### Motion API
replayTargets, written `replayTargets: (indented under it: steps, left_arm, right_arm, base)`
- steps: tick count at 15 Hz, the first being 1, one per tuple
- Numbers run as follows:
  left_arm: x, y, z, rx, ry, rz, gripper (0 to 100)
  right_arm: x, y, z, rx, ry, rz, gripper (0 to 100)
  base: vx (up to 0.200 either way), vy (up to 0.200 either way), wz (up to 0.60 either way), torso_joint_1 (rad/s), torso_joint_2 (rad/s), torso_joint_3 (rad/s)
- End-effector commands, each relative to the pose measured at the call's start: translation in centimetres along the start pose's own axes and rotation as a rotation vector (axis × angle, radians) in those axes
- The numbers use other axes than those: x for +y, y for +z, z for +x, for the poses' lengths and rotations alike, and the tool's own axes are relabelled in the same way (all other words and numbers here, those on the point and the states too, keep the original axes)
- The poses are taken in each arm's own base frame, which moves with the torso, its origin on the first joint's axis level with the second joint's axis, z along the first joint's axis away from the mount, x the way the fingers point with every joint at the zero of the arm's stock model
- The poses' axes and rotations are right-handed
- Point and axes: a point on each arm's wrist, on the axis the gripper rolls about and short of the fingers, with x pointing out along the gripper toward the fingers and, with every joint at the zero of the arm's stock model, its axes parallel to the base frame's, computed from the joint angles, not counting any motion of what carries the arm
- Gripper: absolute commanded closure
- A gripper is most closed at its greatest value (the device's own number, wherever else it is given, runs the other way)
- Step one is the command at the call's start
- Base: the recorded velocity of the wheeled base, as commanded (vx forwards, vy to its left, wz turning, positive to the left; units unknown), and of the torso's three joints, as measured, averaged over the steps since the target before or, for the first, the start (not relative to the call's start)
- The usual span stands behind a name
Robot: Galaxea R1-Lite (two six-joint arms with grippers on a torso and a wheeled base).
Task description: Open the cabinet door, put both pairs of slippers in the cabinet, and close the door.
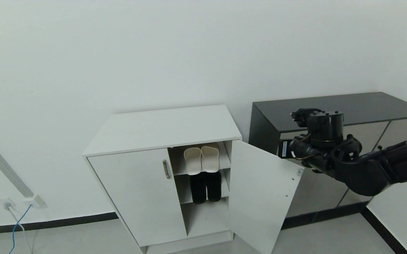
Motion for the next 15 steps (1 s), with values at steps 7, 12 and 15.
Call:
replayTargets:
  steps: [7, 12, 15]
  left_arm:
    - [0.0, 0.0, 0.0, 0.001, 0.000, -0.001, 100]
    - [0.0, 0.0, 0.0, 0.001, 0.000, -0.001, 100]
    - [0.0, 0.0, 0.0, 0.001, 0.000, -0.002, 100]
  right_arm:
    - [-3.6, -4.7, 7.9, 0.120, -0.076, 0.019, 100]
    - [-3.2, -5.0, 6.9, 0.139, -0.065, 0.013, 100]
    - [-1.0, -5.3, 4.0, 0.167, -0.009, -0.007, 100]
  base:
    - [0.000, 0.000, 0.00, 0.000, 0.00, 0.000]
    - [0.000, 0.000, 0.00, 0.000, 0.00, 0.000]
    - [0.000, 0.000, 0.00, 0.000, 0.00, 0.000]
